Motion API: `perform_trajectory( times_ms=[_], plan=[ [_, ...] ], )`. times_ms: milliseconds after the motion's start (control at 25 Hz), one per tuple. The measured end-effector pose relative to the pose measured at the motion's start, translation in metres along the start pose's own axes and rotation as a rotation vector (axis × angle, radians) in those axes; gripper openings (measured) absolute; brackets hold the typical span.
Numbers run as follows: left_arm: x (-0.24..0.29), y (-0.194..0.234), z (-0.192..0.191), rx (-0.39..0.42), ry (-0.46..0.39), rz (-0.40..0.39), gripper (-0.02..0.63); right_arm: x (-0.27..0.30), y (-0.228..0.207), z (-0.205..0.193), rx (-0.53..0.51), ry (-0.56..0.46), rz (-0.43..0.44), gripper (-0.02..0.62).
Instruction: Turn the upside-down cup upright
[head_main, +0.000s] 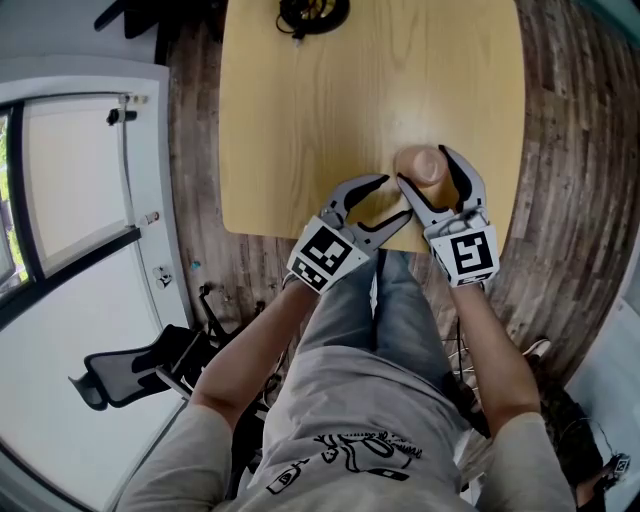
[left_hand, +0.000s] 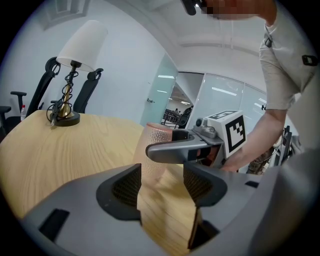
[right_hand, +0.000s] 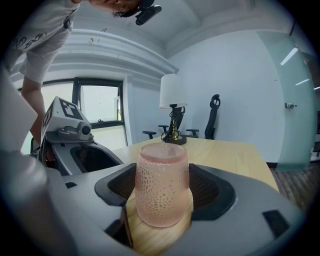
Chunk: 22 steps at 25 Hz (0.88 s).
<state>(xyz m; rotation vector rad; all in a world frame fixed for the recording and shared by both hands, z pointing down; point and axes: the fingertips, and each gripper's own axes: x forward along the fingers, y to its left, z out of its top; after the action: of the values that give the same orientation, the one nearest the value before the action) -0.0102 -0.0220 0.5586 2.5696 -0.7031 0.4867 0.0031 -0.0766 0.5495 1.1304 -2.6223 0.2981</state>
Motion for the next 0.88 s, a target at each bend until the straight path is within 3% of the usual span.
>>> perform_trajectory(
  times_ms=[640,880],
  plan=[
    [0.007,0.001,-0.015,0.026,0.047,0.03,0.256,0.004,0.001,-0.014,-0.08,0.009,0.013,0.31],
    [0.004,0.002,-0.019,0.015,0.046,0.038,0.256,0.004,0.003,-0.018,-0.055,0.003,0.046,0.311]
  ],
)
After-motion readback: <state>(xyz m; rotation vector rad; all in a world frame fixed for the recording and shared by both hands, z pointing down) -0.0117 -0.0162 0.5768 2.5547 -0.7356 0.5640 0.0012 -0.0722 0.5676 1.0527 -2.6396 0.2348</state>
